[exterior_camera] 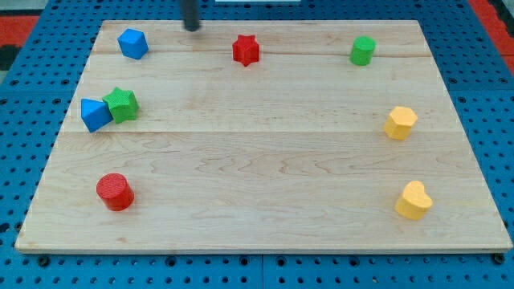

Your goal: Push the red star and the red circle closely to each other

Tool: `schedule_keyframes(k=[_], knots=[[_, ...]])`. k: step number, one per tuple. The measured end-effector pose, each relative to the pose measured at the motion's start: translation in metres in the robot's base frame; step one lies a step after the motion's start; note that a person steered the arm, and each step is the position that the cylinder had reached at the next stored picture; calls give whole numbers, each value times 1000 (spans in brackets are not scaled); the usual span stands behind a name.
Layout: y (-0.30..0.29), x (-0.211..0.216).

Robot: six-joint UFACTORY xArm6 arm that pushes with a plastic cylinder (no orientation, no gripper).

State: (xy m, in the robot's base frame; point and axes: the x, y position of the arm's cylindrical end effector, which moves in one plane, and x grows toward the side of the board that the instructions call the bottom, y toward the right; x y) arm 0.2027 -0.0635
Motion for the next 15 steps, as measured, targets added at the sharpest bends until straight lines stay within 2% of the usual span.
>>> schedule_keyframes(k=[1, 3, 4, 5, 6, 7, 8, 9, 10, 11, 13, 15], knots=[[60, 28], [45, 121], [-9, 122], [-24, 144], [1, 162], [35, 248], [23, 317], [-20, 385], [-86, 416], [-132, 415], [-149, 369], [-95, 324]])
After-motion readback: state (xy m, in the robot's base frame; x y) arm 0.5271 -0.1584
